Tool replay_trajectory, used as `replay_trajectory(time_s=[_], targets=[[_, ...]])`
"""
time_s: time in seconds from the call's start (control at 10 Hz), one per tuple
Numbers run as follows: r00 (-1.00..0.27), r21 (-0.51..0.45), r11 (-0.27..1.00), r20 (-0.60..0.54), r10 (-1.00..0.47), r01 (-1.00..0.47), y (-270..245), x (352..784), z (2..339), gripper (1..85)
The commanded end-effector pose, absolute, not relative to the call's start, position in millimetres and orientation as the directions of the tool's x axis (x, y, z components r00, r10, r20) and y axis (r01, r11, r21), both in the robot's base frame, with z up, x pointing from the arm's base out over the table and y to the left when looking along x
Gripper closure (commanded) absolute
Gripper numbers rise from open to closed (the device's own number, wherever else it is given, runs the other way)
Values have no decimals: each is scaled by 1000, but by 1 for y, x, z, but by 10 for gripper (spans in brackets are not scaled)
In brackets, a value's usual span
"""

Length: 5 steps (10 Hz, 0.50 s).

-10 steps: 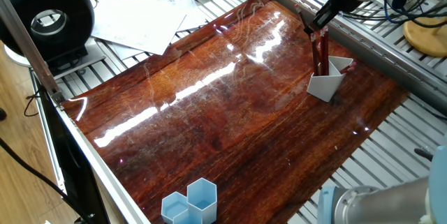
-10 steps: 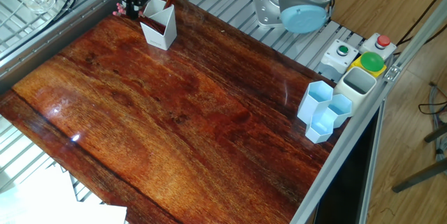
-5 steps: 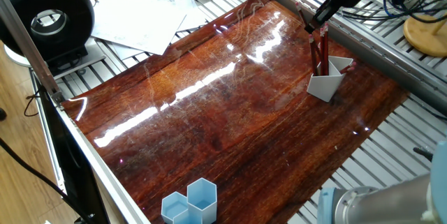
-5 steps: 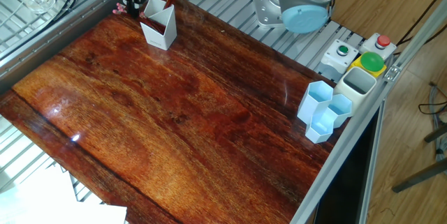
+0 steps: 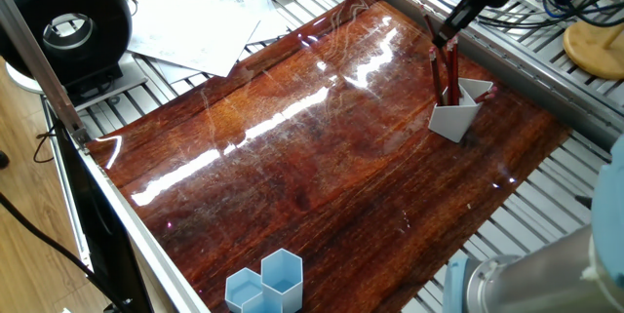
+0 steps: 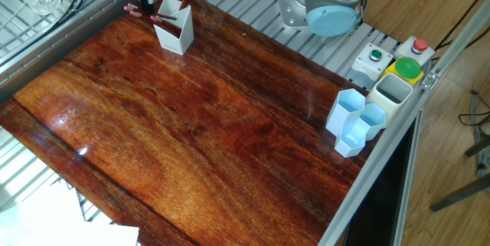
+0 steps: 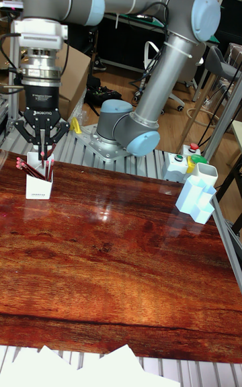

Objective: Put the pen into the pen holder

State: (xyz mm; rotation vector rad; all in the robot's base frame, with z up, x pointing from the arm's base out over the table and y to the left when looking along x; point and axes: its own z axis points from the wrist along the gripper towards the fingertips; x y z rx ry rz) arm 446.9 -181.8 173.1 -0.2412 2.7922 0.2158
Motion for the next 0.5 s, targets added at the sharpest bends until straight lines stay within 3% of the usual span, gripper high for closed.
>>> replay_trajectory(time_s=[0.0, 0.4], targets=[[-943, 173, 972, -319, -97, -158, -183, 437, 170, 847], [-938, 183, 975, -342, -59, -128, -184, 444, 170, 847]])
